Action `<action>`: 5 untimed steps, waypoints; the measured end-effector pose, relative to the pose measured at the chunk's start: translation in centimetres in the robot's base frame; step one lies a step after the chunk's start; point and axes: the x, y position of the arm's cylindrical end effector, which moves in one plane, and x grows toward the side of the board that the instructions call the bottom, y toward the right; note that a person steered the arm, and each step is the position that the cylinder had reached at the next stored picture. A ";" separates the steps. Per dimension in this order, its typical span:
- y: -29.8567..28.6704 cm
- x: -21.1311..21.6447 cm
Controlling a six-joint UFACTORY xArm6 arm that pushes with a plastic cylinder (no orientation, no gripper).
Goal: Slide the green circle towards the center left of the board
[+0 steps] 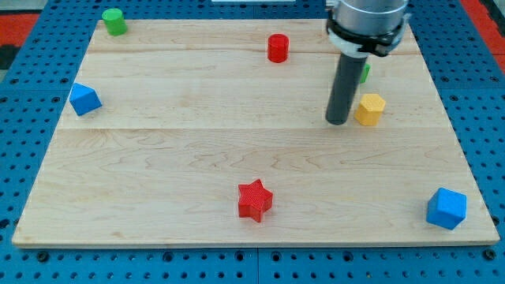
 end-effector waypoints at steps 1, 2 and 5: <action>-0.6 -2.7; -1.6 -3.7; -3.8 -3.7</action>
